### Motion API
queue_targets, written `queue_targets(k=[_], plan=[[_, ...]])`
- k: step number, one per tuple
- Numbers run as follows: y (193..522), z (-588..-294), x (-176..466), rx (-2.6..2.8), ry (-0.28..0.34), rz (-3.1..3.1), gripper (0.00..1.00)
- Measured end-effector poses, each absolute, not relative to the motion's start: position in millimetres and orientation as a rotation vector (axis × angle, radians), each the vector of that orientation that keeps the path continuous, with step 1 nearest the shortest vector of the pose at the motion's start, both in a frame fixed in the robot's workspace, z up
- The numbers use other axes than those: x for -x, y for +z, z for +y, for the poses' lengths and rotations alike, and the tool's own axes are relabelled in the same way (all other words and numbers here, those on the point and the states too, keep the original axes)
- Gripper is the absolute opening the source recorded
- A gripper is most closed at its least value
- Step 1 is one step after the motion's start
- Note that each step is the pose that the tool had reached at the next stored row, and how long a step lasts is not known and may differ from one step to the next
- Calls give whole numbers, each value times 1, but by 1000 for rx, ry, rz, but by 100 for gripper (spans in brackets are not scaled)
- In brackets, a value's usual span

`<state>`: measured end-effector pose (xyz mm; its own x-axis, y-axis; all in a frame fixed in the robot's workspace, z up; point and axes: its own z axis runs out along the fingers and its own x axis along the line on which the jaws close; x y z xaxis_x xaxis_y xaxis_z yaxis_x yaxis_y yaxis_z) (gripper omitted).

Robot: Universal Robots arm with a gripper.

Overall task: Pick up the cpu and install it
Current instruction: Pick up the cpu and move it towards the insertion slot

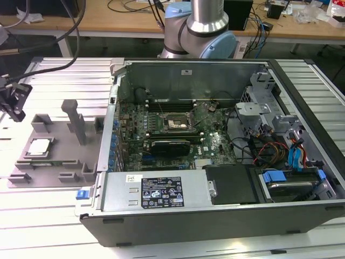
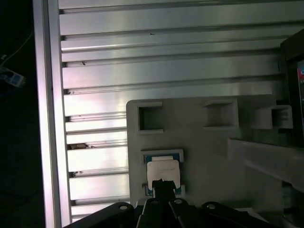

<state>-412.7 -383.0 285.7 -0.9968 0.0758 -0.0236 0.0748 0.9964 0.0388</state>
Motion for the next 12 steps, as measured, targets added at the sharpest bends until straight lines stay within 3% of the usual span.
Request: queue_targets(k=[12], plan=[[270, -388, 412, -117, 59, 3117, 11]])
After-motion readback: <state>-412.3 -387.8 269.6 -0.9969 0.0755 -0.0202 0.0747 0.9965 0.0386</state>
